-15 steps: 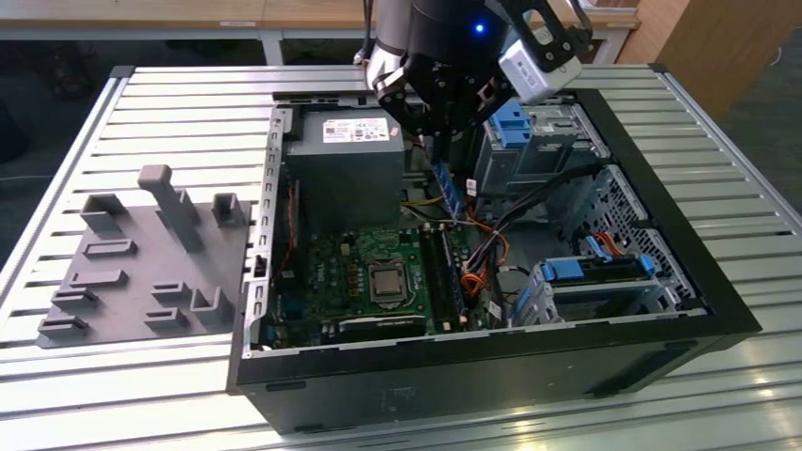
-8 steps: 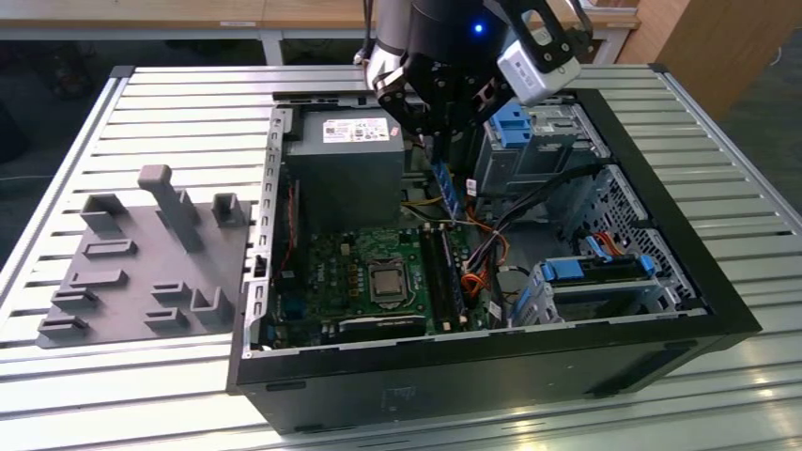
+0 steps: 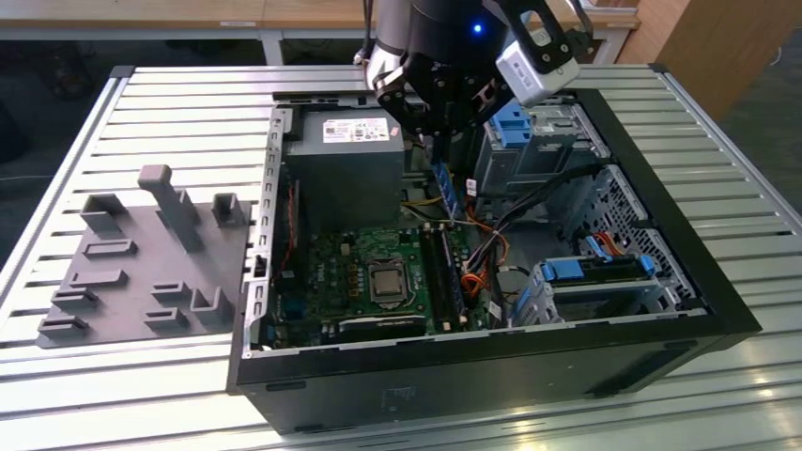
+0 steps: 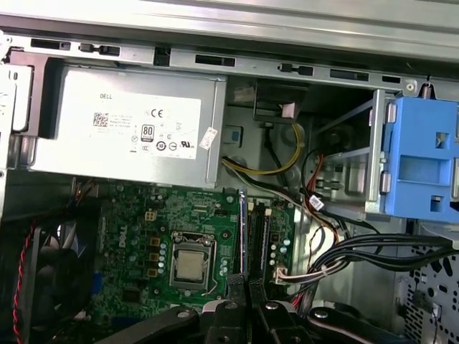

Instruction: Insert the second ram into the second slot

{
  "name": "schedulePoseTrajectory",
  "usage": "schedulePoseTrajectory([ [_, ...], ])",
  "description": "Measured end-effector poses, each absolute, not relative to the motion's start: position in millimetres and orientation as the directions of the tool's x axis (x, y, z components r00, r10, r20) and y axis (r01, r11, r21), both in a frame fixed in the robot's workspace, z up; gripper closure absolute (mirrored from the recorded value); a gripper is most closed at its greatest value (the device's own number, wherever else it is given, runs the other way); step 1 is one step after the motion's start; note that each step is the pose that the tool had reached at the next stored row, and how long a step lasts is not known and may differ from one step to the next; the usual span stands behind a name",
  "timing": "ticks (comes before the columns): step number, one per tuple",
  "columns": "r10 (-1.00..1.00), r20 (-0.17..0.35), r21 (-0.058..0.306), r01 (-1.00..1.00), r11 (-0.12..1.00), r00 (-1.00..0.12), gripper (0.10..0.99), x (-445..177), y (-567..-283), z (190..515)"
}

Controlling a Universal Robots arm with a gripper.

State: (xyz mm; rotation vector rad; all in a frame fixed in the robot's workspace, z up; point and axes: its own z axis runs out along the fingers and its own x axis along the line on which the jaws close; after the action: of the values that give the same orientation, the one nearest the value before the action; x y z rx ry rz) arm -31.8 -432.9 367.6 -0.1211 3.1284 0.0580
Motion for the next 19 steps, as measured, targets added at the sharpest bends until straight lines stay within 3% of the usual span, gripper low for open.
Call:
schedulePoseTrajectory([
  [19,-0.034,-0.012,0.037,-0.035,0.999,-0.999,0.953,-31.9,-433.1,367.3],
])
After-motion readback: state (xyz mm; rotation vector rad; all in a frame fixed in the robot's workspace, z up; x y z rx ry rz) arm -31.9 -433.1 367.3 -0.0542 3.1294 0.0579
